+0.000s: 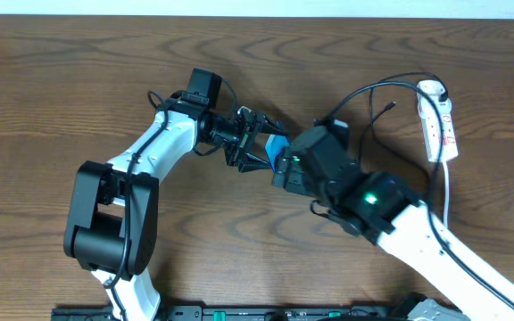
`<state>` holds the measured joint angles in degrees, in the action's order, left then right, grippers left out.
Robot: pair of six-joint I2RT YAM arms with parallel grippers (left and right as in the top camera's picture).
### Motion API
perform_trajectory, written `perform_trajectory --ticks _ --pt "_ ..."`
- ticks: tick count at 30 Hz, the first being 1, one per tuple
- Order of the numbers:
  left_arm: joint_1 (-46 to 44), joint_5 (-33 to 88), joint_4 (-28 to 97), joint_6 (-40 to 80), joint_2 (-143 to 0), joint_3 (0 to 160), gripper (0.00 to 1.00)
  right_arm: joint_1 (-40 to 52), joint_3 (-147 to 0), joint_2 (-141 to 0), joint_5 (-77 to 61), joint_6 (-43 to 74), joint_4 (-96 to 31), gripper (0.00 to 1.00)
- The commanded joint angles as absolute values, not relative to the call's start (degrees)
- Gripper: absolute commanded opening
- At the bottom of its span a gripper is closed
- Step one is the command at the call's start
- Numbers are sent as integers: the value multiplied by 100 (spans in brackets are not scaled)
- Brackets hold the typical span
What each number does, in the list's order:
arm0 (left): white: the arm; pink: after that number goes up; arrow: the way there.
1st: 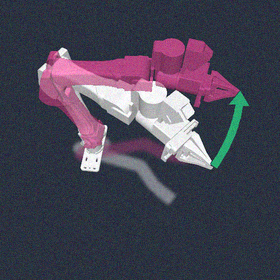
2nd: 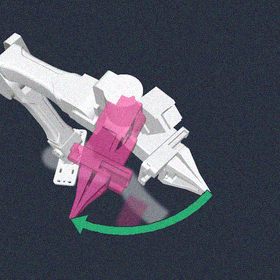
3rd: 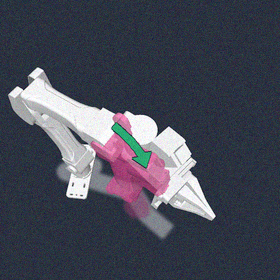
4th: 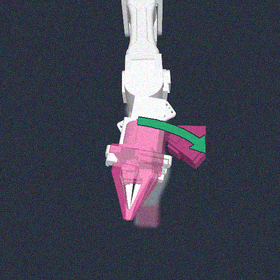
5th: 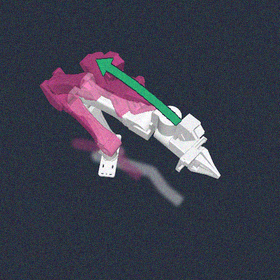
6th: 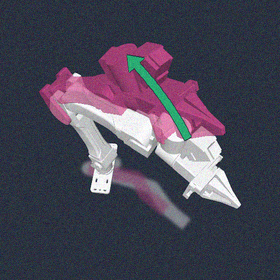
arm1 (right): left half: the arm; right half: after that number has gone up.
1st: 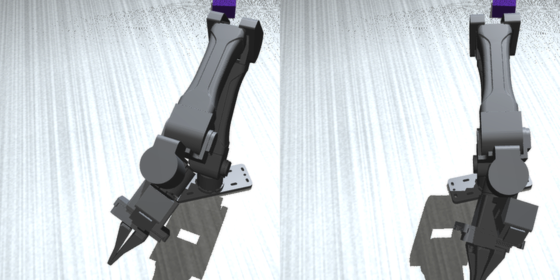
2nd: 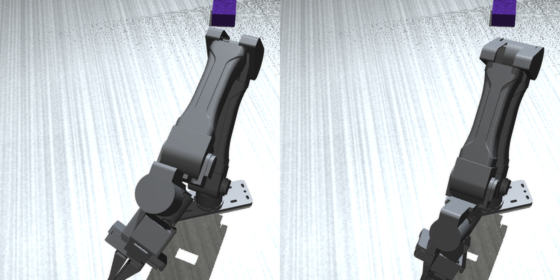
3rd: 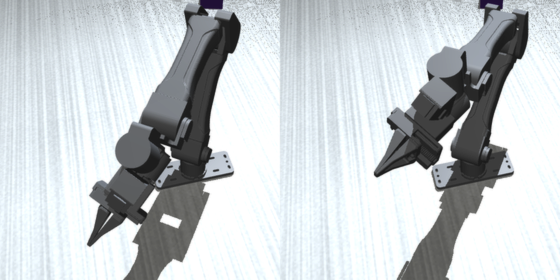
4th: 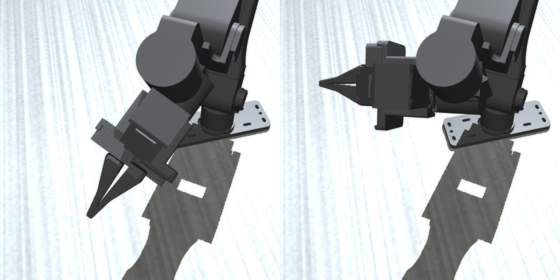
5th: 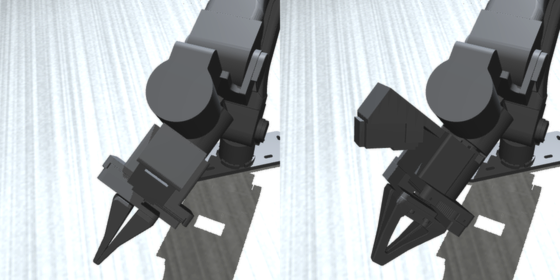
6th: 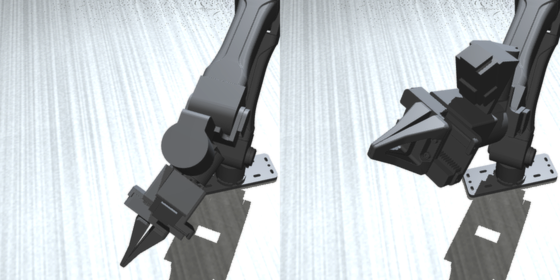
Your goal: Plug charger to phone and switch on socket
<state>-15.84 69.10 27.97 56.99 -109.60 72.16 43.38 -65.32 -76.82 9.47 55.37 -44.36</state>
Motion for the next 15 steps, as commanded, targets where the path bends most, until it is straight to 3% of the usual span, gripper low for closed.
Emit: perform_trajectory --ticks 1,9,15 --pt "-1555 7157 2770 5642 -10779 7402 70 4392 -6619 -8073 982 6239 -4440 77" --pt "-1555 7157 2770 5642 -10779 7402 70 4392 -6619 -8484 952 6276 -4265 53" --pt "-1555 7157 2768 5642 -10779 7402 70 4392 -6619 -8479 980 6274 -4036 43"
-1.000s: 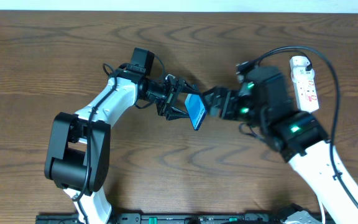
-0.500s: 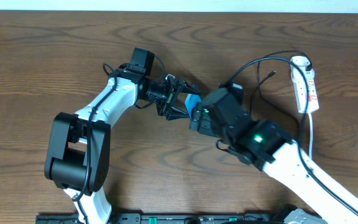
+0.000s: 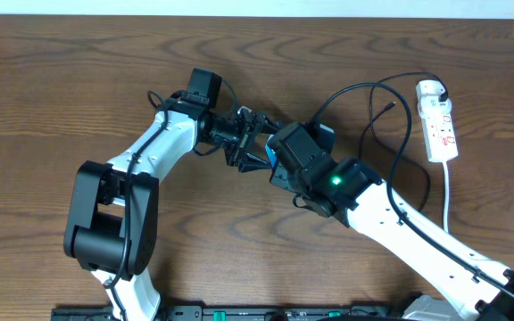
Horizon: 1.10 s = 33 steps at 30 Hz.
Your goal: Plug charger to phone and switch on socket
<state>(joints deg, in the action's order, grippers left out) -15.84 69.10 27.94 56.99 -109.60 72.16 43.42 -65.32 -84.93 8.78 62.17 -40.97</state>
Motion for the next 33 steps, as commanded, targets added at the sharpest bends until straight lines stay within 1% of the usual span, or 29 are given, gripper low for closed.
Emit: perform_trajectory --ticks 1,7,11,14,19,22,23,25,28,29,33 --pt "-1555 7157 2770 5642 -10779 7402 70 4392 -6619 -8479 1028 6274 -4007 42" --pt "-1555 7159 2770 5642 -10779 7402 70 4392 -6619 -8479 1339 6274 -3983 33" --pt "-1555 7159 2770 5642 -10779 7402 70 4392 -6619 -8484 1341 6274 -3894 21" --pt "-1555 7159 2770 5642 -10779 7402 70 4392 -6619 -8484 1343 6274 -3833 15" --pt "-1555 7159 2770 5642 -10779 7402 70 4392 -6619 -8484 1343 6274 -3811 3" --pt "-1555 7157 2770 5642 -10779 7402 70 4392 -6619 -8484 1341 6274 -3791 1" --pt "-1551 7157 2766 5642 -10779 7402 71 4392 -6619 -8484 1343 6270 -3795 1" --pt "-1498 7157 2602 5590 -10779 7402 83 4390 -6619 -8482 1343 6206 -3793 1" --pt "-1315 7157 2110 5513 -10779 7402 96 4348 -6622 -8440 1343 6202 -3798 1" --pt "-1179 7155 1822 5513 -10779 7402 99 4296 -6622 -8383 1343 6112 -3806 1" --pt "-731 7159 1354 5476 -10757 7402 100 3997 -6622 -7981 1275 5994 -3951 1"
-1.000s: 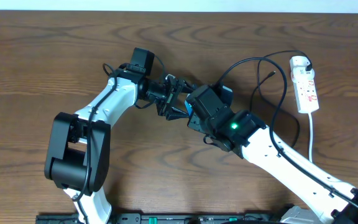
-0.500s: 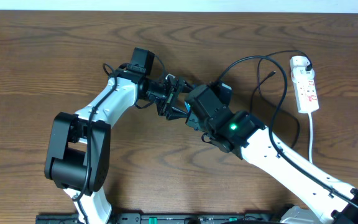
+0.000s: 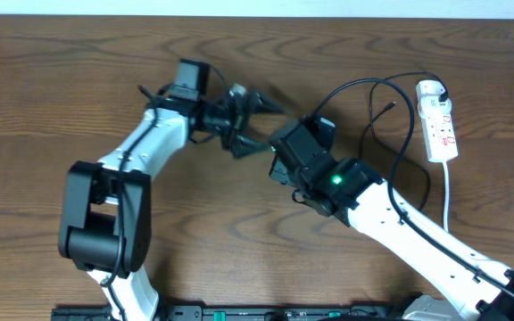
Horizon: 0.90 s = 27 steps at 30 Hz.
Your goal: Plug charger to phone and switch on socket
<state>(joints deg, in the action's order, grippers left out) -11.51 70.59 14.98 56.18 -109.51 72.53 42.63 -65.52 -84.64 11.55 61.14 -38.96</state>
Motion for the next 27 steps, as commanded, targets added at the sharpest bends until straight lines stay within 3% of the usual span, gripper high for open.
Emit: perform_trajectory --ticks 1,7,10,13,16,18,21,27 --pt "-589 7161 1361 5371 -10722 7402 100 3872 -6622 -7828 1166 5979 -3975 1" --pt "10 7349 1828 4154 -10151 7402 100 2989 -6622 -7046 34 5448 -3981 1" --pt "287 7194 2829 3170 -9402 7402 100 2451 -6580 -6816 -707 5074 -3964 1" --pt "392 6305 4095 2390 -8726 7402 100 2130 -6420 -6792 -1302 4893 -3903 1" --pt "399 4604 5535 1793 -7940 7400 100 1894 -5961 -6792 -2082 4609 -3319 1" --pt "384 3872 6064 1708 -7483 7349 100 1774 -5481 -6794 -2742 4534 -2471 1" --pt "384 3743 6482 1378 -6674 7157 100 1597 -4423 -6810 -3726 5013 -327 1" --pt "386 3743 6224 1444 -5269 6233 100 1533 -3111 -7002 -3920 5815 2379 1"
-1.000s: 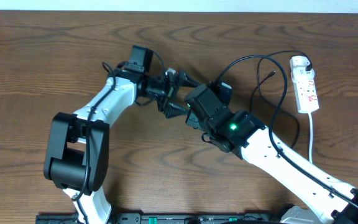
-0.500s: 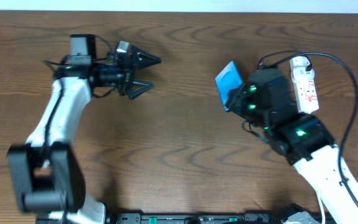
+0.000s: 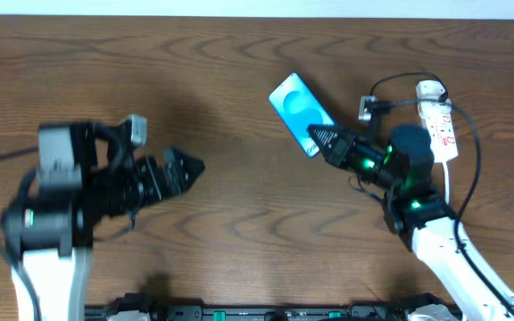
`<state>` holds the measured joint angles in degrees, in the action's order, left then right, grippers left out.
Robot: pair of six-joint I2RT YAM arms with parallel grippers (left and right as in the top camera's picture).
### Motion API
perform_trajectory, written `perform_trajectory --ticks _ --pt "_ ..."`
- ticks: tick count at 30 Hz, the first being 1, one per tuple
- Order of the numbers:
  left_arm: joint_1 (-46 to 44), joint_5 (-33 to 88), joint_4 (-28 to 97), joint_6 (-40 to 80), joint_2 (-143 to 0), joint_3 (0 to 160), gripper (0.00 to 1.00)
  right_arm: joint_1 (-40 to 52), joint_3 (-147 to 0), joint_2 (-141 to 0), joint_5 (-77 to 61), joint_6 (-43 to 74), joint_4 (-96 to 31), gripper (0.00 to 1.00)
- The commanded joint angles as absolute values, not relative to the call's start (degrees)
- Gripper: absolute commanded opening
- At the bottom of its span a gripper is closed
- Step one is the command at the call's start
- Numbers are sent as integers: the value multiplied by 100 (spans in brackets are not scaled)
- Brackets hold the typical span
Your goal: Plug charger to phone and switch on socket
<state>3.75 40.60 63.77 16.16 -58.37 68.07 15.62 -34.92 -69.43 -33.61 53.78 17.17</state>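
The blue phone [image 3: 298, 111] lies flat and slanted at the upper middle of the table. My right gripper [image 3: 316, 135] is at the phone's lower right end, its fingers drawn together to a point on the charger plug, which they mostly hide. The black charger cable [image 3: 393, 80] loops back to the white socket strip [image 3: 439, 120] at the far right. My left gripper [image 3: 186, 165] is far to the left of the phone, blurred, open and holding nothing.
The strip's white cord [image 3: 447, 192] runs toward the front edge beside my right arm. The left arm's body [image 3: 56, 201] fills the front left. Bare wood lies between the two grippers.
My left gripper has let go of the phone and is now far to the left. The right gripper now sits farther right. The phone lies uncovered on the table, up and right of its earlier place.
First my left gripper held the blue phone at mid-table while the right arm crowded in over it. Then the left gripper stood open and higher, beside the right arm. Now the arms are apart and the phone rests at the right gripper's tips.
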Motion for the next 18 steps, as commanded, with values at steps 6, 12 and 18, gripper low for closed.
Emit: perform_trajectory --ticks 6,12,18 --pt "384 3778 4241 3111 -4270 4169 98 1531 -2936 -7019 -3922 5887 2606 1" --pt "379 4569 696 5485 -4602 2508 98 1533 -2936 -7019 -3931 6173 2635 1" --pt "128 4709 -1573 7166 -5660 2082 98 1549 -2936 -7019 -3944 6412 2637 1"
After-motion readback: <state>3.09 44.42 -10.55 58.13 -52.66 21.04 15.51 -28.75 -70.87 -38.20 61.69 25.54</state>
